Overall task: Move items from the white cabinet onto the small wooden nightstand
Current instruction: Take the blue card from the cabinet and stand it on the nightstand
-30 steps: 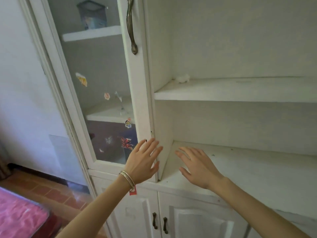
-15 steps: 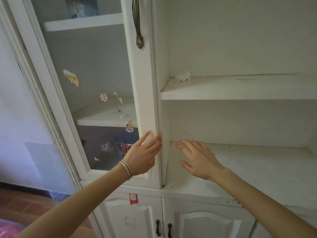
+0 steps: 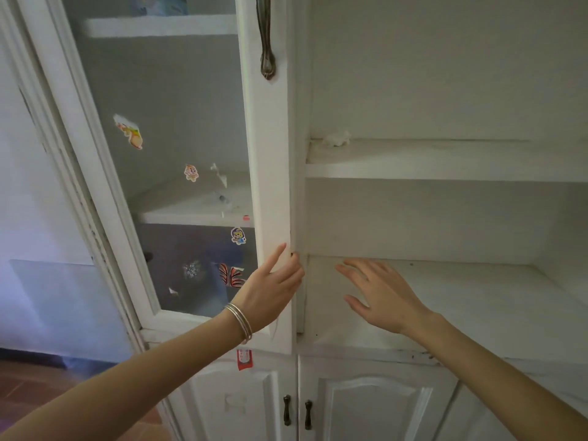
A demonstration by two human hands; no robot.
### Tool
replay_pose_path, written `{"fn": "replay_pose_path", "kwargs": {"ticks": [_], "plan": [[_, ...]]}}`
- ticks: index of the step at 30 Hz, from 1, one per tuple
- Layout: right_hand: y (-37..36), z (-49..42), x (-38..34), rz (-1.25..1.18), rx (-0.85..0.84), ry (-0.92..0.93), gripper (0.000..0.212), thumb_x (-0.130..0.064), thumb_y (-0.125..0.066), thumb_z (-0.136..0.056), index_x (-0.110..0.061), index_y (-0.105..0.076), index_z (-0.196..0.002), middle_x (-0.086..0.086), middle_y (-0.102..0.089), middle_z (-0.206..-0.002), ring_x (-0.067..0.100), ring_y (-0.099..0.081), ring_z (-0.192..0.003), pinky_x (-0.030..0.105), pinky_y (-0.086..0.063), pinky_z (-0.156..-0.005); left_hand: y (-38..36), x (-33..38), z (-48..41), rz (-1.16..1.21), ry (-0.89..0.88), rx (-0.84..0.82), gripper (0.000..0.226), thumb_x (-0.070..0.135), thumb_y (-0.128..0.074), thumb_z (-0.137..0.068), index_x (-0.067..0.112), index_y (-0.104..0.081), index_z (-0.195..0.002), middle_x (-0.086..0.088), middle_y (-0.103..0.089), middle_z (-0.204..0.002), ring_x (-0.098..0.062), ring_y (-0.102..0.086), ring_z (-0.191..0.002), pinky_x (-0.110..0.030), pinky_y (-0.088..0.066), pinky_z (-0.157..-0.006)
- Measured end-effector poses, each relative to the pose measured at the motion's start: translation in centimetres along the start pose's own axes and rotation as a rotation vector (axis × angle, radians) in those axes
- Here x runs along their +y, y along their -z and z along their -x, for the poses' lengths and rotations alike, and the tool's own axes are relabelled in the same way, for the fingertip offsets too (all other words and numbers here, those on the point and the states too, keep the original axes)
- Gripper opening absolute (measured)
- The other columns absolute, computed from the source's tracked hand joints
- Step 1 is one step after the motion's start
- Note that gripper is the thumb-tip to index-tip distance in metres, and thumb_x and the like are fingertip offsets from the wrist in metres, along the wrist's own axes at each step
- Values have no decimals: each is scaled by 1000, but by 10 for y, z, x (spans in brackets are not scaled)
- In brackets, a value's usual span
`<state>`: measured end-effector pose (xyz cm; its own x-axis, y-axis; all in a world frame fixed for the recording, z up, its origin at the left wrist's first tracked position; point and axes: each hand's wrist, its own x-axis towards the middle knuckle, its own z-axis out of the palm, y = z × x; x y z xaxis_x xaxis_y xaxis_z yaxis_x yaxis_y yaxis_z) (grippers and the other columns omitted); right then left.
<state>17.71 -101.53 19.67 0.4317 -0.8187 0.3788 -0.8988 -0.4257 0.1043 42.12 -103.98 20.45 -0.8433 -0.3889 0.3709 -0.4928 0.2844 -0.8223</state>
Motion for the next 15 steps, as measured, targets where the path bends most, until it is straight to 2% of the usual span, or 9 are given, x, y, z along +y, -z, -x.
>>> {"fn": "replay_pose_path", "kwargs": {"ticks": [5,9,12,15], "plan": [[9,9,-11,-2,-30,31,58,-46,-33,-84,-15,-45,-132,8,-51,-131,27,-50,-115,41,-42,-93,16,8,11,-74,15,-101,41,17,-31,-85,13,-57,-116,-9,-55,-122,-26,-39,-124,-52,-25,-109],[17,24,-23,-19,-44,57,58,-46,-33,-83,-16,-47,-130,7,-54,-128,25,-52,-113,38,-42,-90,28,17,5,-62,79,-181,36,18,-35,-84,10,-56,-112,-15,-55,-118,-30,-37,-125,-56,-15,-110],[22,38,-26,-9,-22,89,53,-43,-40,-81,-16,-53,-124,5,-60,-119,23,-59,-104,34,-47,-82,37,17,5,-16,147,-192,39,19,-38,-82,8,-57,-115,-11,-57,-116,-32,-36,-127,-58,-12,-109],[21,51,-25,-47,-41,107,52,-42,-42,-82,-15,-52,-125,6,-59,-121,23,-58,-106,36,-47,-85,53,21,13,33,208,-184,43,20,-42,-78,8,-60,-115,-10,-59,-114,-32,-34,-126,-57,-12,-110]]}}
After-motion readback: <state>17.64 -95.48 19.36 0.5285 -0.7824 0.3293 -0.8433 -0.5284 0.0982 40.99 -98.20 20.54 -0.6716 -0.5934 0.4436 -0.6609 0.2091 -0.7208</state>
